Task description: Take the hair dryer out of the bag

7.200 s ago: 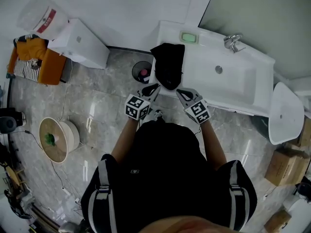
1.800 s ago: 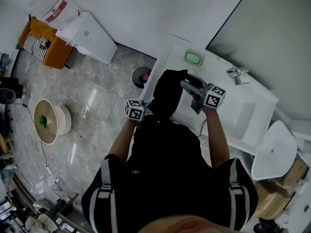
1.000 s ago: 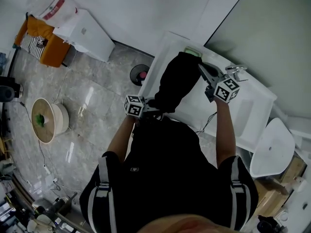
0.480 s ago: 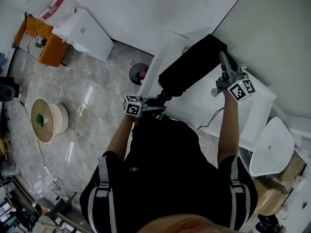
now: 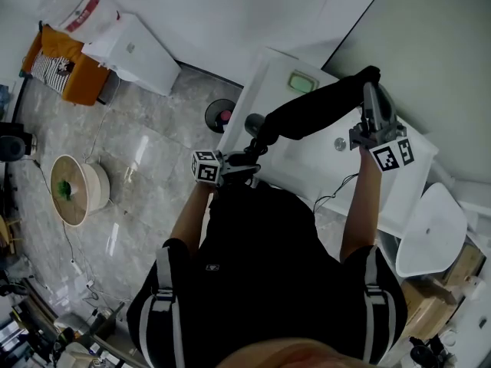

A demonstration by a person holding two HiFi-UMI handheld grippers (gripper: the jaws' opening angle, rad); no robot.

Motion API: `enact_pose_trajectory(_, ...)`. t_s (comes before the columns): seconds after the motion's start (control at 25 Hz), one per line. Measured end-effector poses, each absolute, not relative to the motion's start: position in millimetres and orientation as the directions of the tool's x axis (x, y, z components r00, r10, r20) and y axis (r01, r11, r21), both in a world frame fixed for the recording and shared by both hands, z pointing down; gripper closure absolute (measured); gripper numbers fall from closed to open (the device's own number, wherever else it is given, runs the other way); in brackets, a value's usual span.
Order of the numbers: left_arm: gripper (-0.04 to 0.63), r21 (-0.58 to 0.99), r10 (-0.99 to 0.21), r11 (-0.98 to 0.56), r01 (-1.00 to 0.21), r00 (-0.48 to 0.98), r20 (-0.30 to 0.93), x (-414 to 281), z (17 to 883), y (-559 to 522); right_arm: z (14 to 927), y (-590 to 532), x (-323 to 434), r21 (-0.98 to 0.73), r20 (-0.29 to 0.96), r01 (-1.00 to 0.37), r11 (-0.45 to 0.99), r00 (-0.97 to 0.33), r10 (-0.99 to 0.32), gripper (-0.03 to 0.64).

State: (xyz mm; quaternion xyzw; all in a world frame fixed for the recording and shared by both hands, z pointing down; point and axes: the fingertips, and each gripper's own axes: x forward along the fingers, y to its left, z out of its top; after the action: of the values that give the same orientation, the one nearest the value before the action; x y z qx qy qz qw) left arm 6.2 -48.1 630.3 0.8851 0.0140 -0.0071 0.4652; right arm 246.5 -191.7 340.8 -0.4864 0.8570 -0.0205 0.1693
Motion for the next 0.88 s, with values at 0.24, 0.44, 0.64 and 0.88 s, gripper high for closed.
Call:
enact_pose_trajectory(0.24, 0.385, 0.811, -0.003, -0.584, 0.025, 0.999, -0.033, 1.4, 623.6, -55.2, 300.2, -160.3, 256.5, -0.145, -0.375, -0.859, 0.491, -0.411, -0.831, 0.544)
enact_pose_trajectory(0.44, 0.385, 0.803, -0.057, -0.596, 0.012, 0.997, -0.057, -2.5, 612.5, -69.1, 323.4, -165.6, 250.9, -0.146, -0.295, -0.85, 0.505, -0.45, -0.843, 0.543)
enact_pose_trajectory(0.64, 0.385, 0.775, -0.093, -0.632, -0.009, 0.994, -0.064, -2.4, 596.5, -83.9, 403.7, -167.4, 215.3, -0.18, -0.103, -0.834, 0.522, -0.512, -0.853, 0.543)
enact_pose_trajectory(0.88, 0.385, 0.757, -0.141, -0.652, -0.041, 0.988, -0.068, -0.7, 586.5, -98.2, 515.2, -151.8, 149.1, -0.022, 0.27, -0.765, 0.644, -0.624, -0.733, 0.543)
